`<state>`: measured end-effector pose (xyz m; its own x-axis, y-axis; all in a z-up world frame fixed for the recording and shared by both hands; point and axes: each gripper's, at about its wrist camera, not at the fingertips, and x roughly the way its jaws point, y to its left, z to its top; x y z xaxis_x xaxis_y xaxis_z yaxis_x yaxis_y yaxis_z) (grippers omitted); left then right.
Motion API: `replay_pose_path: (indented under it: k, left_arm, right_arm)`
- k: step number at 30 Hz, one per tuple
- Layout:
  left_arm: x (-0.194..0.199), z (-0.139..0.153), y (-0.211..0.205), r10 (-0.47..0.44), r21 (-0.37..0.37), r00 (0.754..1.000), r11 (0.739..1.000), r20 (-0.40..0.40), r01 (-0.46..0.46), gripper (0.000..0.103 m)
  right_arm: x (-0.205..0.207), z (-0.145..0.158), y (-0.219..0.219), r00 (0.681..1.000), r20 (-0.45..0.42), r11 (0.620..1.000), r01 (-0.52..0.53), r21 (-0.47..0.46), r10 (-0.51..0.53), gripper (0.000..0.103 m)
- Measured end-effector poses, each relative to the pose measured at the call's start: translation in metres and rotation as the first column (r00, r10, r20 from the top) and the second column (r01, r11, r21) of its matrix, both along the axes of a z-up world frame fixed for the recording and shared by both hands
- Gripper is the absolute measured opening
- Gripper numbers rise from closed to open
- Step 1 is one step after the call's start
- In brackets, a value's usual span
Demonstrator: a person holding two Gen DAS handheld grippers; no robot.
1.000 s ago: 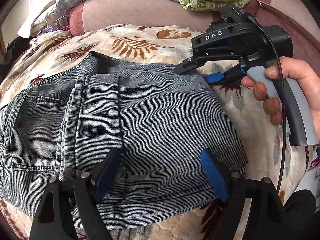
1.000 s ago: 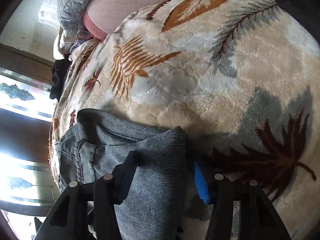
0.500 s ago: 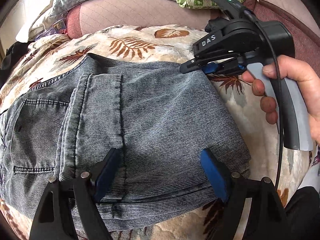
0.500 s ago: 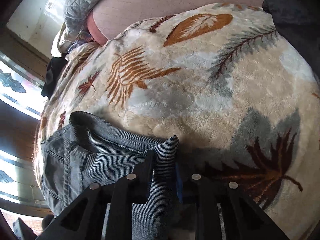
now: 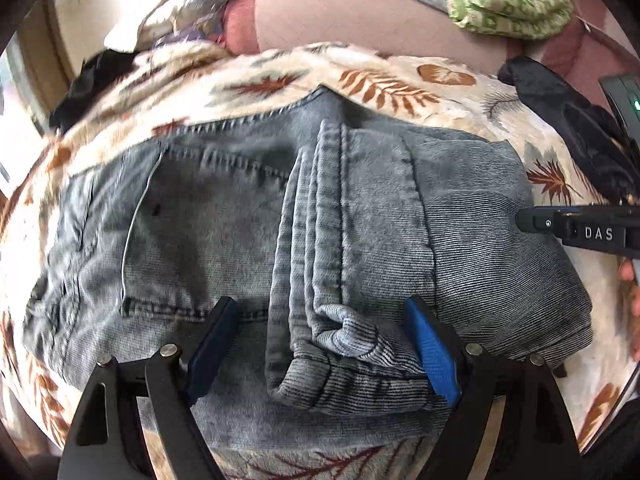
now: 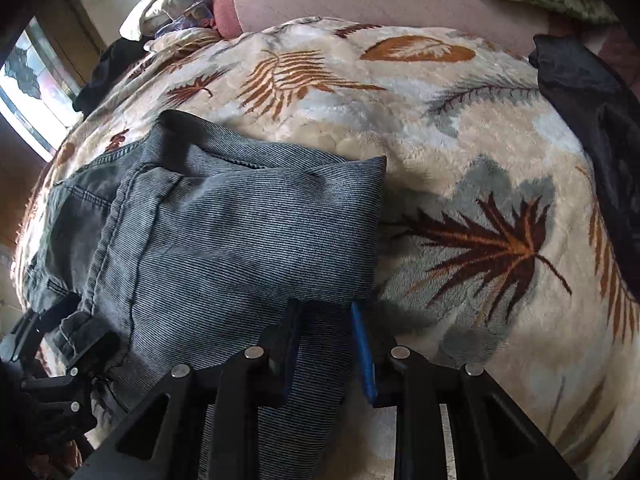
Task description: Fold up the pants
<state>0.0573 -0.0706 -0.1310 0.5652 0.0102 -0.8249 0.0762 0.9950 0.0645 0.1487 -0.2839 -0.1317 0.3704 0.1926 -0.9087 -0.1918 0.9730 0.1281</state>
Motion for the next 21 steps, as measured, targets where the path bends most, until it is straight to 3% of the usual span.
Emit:
replay_pose_path:
  k: [1,5,8,10,13,16,17,18,21]
  left_arm:
    - [0.001,0.004,0.001,-0.003,-0.008,1.0,1.0,-0.016,0.003,0.085]
    - [-0.008,0.029,0.036,0.068,-0.195,0.998,0.979,0.004,-0.066,0.085]
    - [-0.017,0.043,0.067,0.138,-0.245,0.99,0.961,0.017,-0.13,0.085]
    - [-0.019,0.048,0.084,0.173,-0.245,0.985,0.955,0.013,-0.165,0.085]
    - [-0.024,0.05,0.102,0.212,-0.233,0.977,0.951,0.024,-0.201,0.085]
    - [-0.024,0.046,0.116,0.238,-0.247,0.971,0.941,-0.001,-0.231,0.085]
    - [-0.024,0.044,0.118,0.24,-0.248,0.971,0.94,-0.013,-0.235,0.085]
    - [-0.025,0.042,0.121,0.24,-0.25,0.971,0.939,-0.019,-0.237,0.085]
    - [-0.027,0.042,0.124,0.241,-0.25,0.97,0.939,-0.014,-0.237,0.085]
  right_arm:
    - [-0.001,0.006,0.002,1.0,-0.003,1.0,0.008,-0.014,-0.008,0.029]
    - [-0.009,0.043,-0.002,0.998,0.062,0.998,0.016,0.053,-0.02,0.03]
    - [-0.017,0.062,0.002,0.996,0.079,0.992,0.02,0.126,-0.03,0.042]
    - [-0.024,0.068,0.016,0.997,0.082,0.989,-0.021,0.148,0.009,0.044]
    - [-0.038,0.055,0.044,0.995,0.065,0.989,-0.082,0.126,0.074,0.048]
    - [-0.044,0.008,0.071,0.993,-0.022,0.993,-0.117,0.013,0.117,0.049]
    - [-0.047,-0.002,0.075,0.991,-0.013,0.991,-0.132,-0.021,0.132,0.05]
    - [-0.05,0.0,0.076,0.991,0.026,0.991,-0.133,-0.034,0.134,0.051]
    - [-0.047,0.014,0.076,0.995,-0.008,0.995,-0.102,-0.013,0.101,0.052]
